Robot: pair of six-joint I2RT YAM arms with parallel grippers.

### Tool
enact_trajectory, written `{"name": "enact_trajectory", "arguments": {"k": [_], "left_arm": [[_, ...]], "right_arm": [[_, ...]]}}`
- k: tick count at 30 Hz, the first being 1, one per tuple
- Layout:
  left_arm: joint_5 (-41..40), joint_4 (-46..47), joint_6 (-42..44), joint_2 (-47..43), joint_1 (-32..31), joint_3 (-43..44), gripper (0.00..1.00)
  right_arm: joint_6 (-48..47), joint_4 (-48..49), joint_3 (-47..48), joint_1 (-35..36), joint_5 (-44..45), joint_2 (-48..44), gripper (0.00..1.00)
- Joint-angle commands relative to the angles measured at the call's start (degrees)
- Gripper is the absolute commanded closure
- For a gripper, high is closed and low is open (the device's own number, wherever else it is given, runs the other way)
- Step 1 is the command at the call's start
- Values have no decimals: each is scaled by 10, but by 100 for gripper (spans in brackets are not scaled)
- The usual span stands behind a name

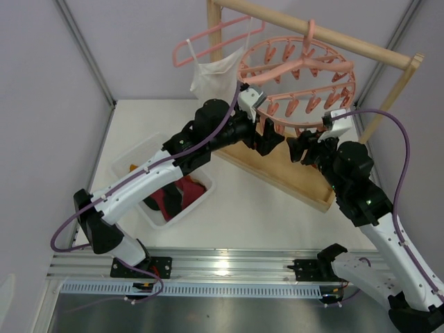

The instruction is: Clip the socks to the hanger

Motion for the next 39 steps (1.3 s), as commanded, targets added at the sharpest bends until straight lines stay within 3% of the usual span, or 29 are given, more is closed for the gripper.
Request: {"name": "enact_trajectory", "arguments": {"k": [1,9,19,39], "left_arm": [[-3,23,-3,0,-9,32,1],[-7,28,-4,1,-20,34,0],[-13,25,-4,8,-32,44,1],[-23,17,-1,16,-46,50,0]], "right_arm": [[-7,23,27,19,98,8,36],[7,17,37,31,165,19,34],[5,9,56,43,200,38,24],[-10,12,76,70,339,80,31]]}}
